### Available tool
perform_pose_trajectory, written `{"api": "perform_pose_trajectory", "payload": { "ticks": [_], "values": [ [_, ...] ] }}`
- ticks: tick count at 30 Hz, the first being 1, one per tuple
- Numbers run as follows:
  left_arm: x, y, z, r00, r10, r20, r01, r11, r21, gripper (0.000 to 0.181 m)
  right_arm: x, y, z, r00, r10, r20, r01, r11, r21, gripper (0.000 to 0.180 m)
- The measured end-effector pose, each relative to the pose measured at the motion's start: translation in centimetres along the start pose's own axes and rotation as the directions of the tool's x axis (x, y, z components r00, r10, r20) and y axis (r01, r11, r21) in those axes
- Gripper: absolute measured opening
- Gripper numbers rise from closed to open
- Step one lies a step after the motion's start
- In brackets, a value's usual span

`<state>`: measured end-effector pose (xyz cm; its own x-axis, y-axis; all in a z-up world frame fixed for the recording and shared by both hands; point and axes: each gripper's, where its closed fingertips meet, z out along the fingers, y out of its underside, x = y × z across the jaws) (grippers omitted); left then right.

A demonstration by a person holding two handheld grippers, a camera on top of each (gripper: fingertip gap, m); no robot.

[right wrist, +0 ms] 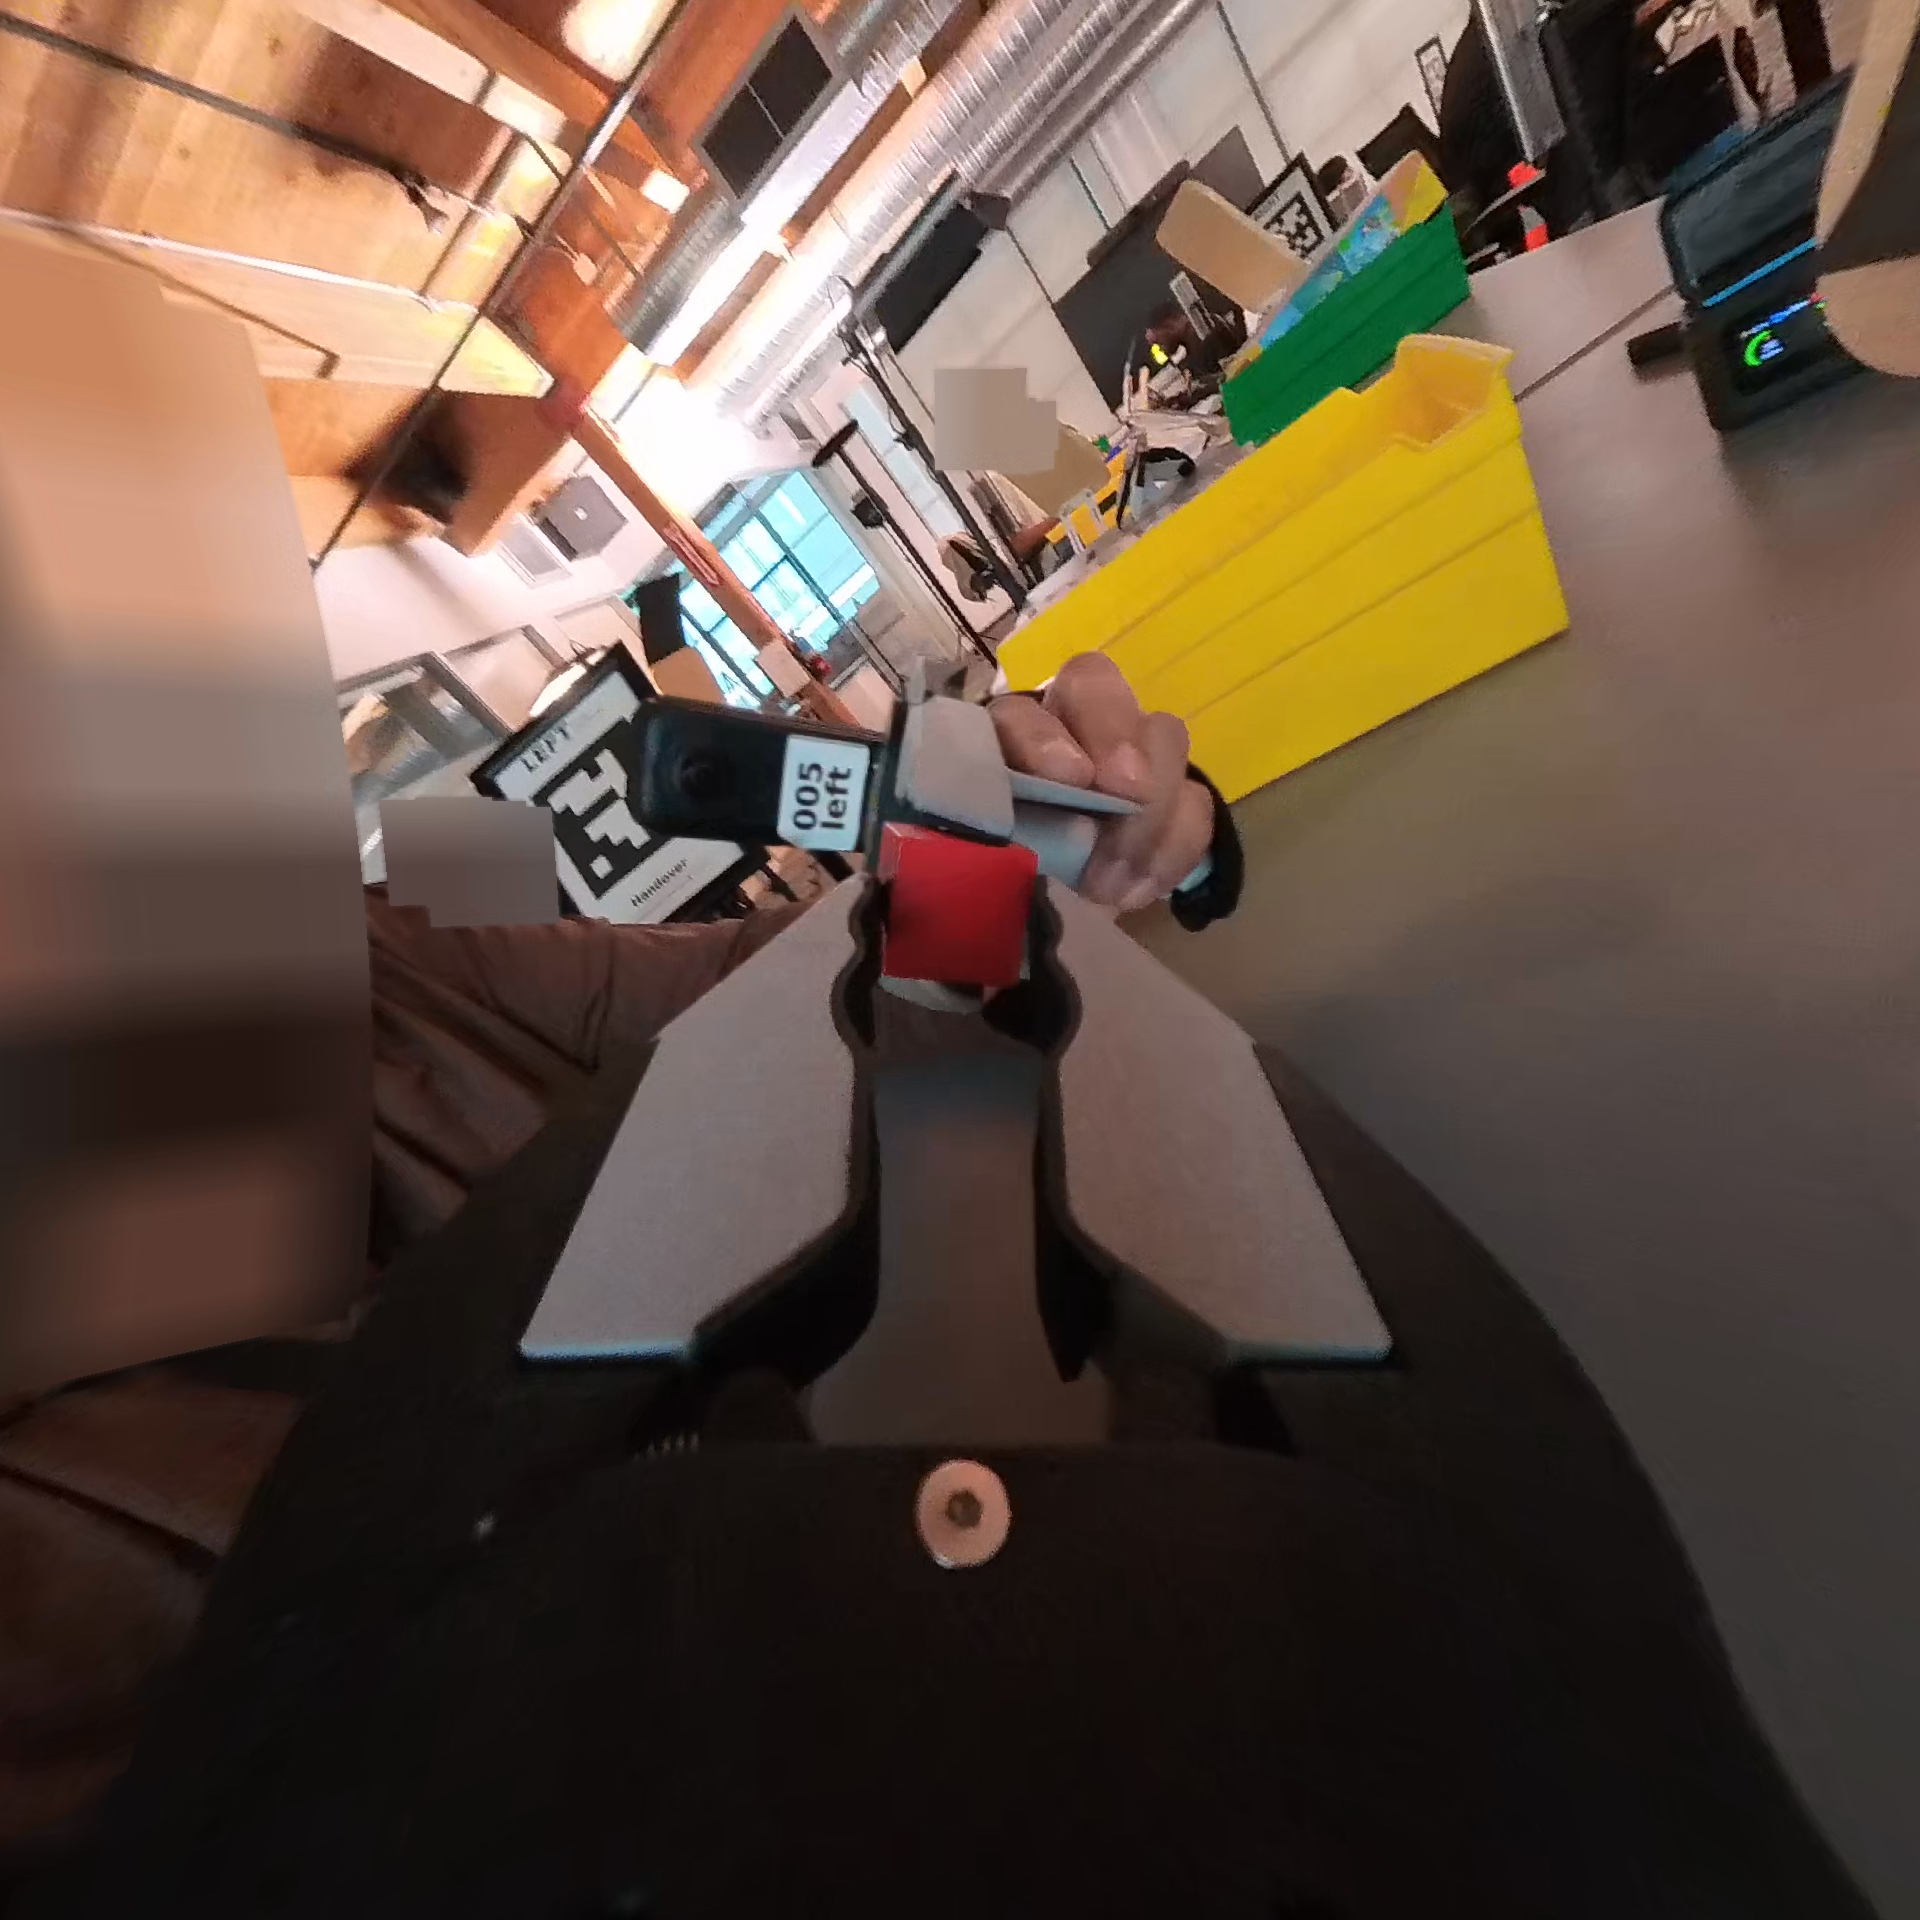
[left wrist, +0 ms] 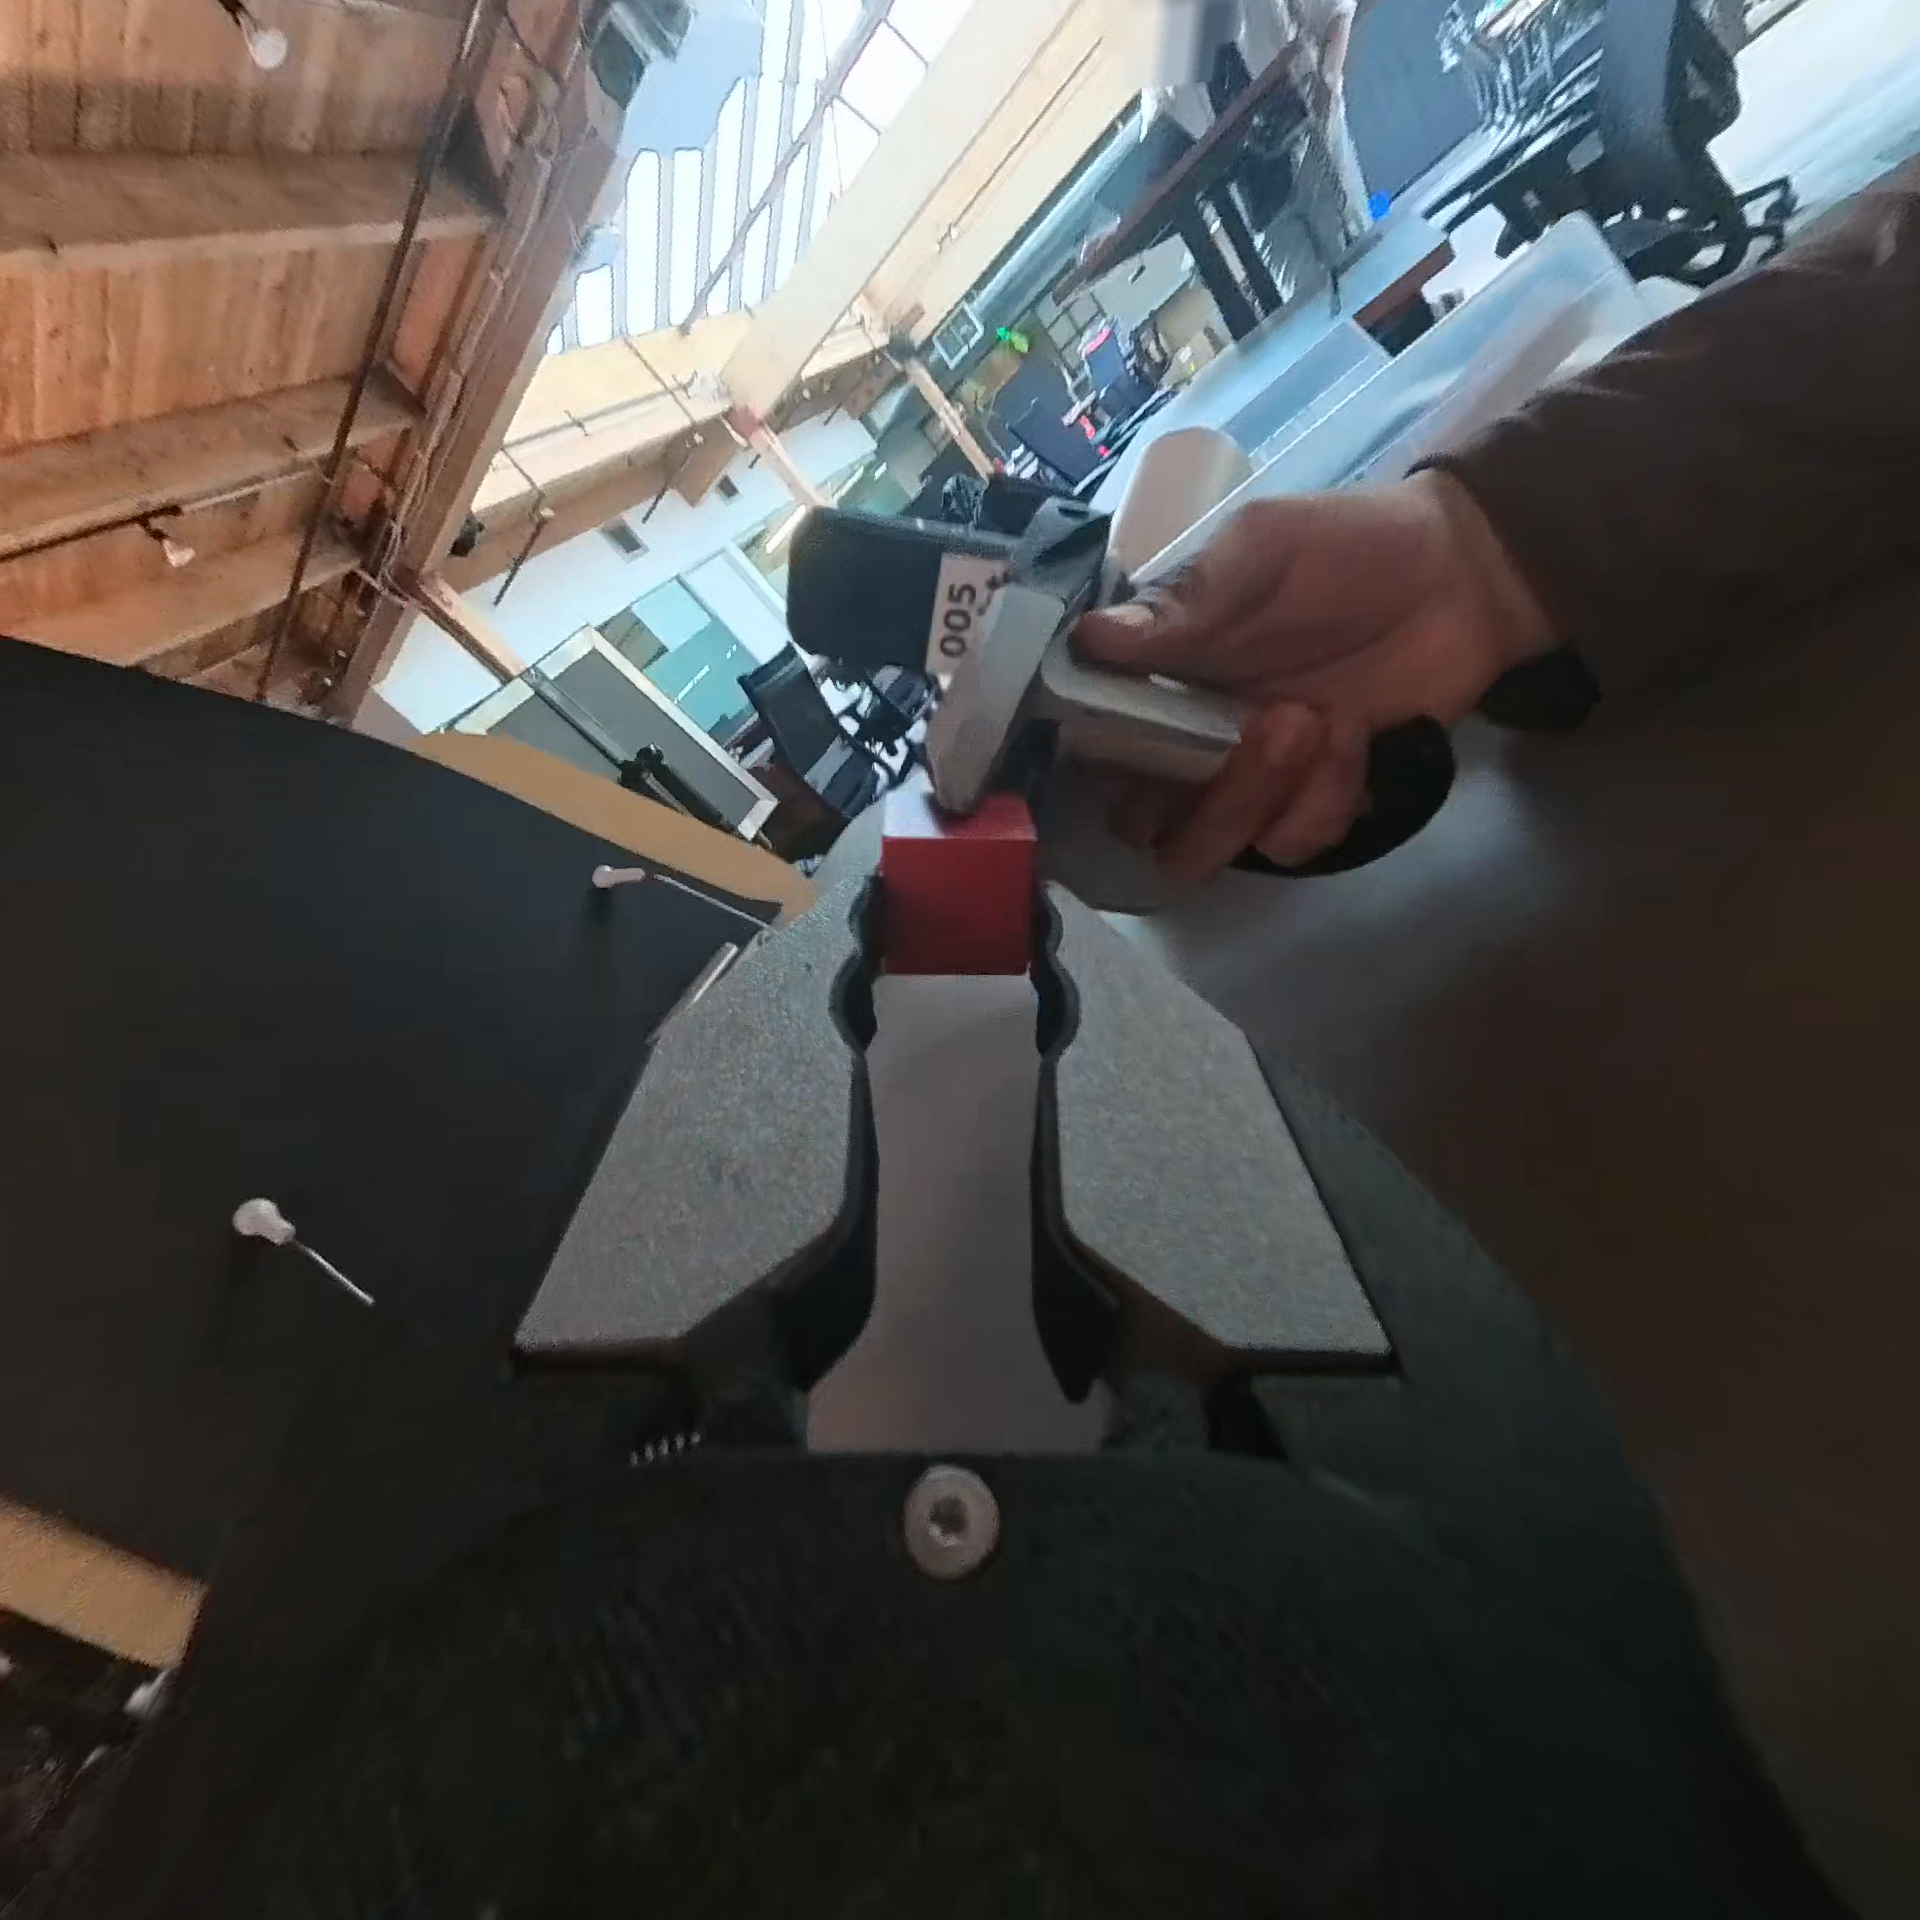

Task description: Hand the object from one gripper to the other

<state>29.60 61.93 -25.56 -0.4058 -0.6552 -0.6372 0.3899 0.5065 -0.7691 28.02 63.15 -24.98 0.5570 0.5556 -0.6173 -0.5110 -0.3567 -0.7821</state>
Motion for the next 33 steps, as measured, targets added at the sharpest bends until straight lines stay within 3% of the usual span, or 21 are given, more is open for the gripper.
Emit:
{"api": "perform_pose_trajectory", "payload": {
  "ticks": [4,8,10,13,17,19,22,24,25,28,30,33],
  "values": [
    [-0.9,1.6,0.2,0.997,-0.031,0.065,0.037,0.995,-0.089,0.026,1.1,-0.8,-0.6,0.981,-0.128,-0.143,0.13,0.991,0.007,0.024],
    [-1.9,3.4,0.0,0.934,-0.348,0.077,0.356,0.921,-0.157,0.039,1.6,-2.5,-2.1,0.843,-0.395,-0.364,0.405,0.913,-0.052,0.025],
    [-1.6,3.3,-0.1,0.822,-0.569,0.017,0.565,0.812,-0.145,0.048,1.7,-2.7,-2.6,0.7,-0.561,-0.442,0.553,0.817,-0.163,0.024],
    [-1.0,2.5,-0.1,0.611,-0.785,-0.107,0.771,0.62,-0.144,0.059,1.6,-2.1,-2.3,0.413,-0.792,-0.449,0.711,0.589,-0.384,0.024],
    [-1.3,1.8,-0.4,0.457,-0.871,-0.183,0.867,0.482,-0.13,0.063,3.0,-1.5,-2.5,0.028,-0.922,-0.387,0.683,0.3,-0.666,0.025],
    [-1.1,1.9,-0.4,0.43,-0.884,-0.182,0.877,0.457,-0.147,0.062,3.0,-1.2,-2.0,-0.071,-0.937,-0.341,0.67,0.208,-0.713,0.025],
    [0.1,1.7,0.0,0.421,-0.883,-0.207,0.869,0.458,-0.188,0.06,3.0,-0.1,-0.5,-0.123,-0.956,-0.266,0.65,0.125,-0.749,0.025],
    [0.6,1.8,0.1,0.453,-0.867,-0.207,0.845,0.492,-0.209,0.042,3.0,0.2,0.0,-0.183,-0.956,-0.23,0.631,0.065,-0.773,0.025],
    [0.6,2.2,0.1,0.484,-0.855,-0.185,0.828,0.516,-0.22,0.032,3.0,0.5,0.1,-0.194,-0.956,-0.221,0.631,0.051,-0.775,0.024],
    [0.4,2.8,-0.1,0.543,-0.825,-0.158,0.789,0.566,-0.24,0.026,3.2,0.8,0.1,-0.186,-0.956,-0.227,0.63,0.061,-0.774,0.025],
    [-0.6,3.5,-0.3,0.615,-0.782,-0.1,0.753,0.62,-0.221,0.024,3.6,0.8,-0.5,-0.082,-0.957,-0.279,0.645,0.162,-0.747,0.026],
    [-2.5,5.4,-1.0,0.759,-0.649,0.056,0.641,0.728,-0.244,0.025,3.8,0.4,-1.5,0.201,-0.894,-0.4,0.659,0.425,-0.62,0.025]
  ]
}}
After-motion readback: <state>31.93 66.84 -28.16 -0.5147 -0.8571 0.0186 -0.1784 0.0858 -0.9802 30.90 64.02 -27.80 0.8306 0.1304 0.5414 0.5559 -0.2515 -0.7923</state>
